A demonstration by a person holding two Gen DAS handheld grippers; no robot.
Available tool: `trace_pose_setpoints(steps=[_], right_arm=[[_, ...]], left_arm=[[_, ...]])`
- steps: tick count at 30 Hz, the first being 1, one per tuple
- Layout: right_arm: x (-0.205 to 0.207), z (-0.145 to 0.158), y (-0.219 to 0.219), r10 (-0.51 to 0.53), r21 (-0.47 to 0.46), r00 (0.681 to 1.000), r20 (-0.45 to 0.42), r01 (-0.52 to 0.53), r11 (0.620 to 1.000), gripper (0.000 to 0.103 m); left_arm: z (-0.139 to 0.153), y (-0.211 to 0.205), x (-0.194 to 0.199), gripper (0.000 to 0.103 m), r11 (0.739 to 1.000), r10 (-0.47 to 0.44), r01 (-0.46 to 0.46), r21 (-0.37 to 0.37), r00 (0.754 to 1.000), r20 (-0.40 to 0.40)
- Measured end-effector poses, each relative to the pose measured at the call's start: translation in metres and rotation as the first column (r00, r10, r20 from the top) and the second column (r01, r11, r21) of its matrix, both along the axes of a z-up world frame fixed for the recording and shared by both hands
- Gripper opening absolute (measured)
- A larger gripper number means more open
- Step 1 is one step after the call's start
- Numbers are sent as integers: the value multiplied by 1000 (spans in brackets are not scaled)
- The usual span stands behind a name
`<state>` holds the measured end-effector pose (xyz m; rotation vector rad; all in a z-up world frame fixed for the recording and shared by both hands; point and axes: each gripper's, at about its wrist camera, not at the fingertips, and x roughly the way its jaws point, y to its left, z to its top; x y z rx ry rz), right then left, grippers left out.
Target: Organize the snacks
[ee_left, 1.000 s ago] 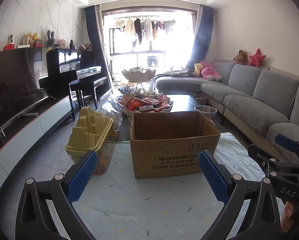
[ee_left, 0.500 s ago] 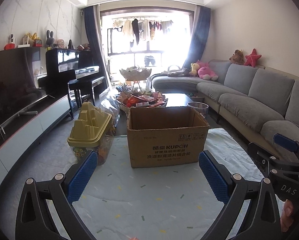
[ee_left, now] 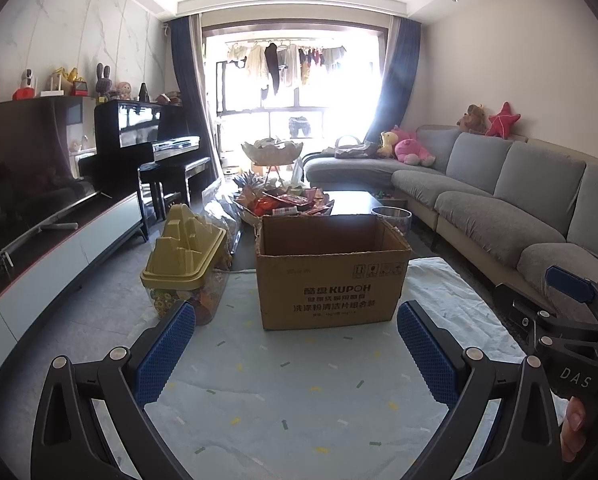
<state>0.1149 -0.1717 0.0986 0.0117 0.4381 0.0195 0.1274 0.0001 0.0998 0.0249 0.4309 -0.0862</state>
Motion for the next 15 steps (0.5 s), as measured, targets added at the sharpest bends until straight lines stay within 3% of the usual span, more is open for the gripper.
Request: trace_pose_setpoints(steps=[15], right_arm=[[-9,-1,-2,3,6,1000,13,-3,1000,92]], left_arm=[[0,-2,-5,103,1000,8,-8,10,1000,9]])
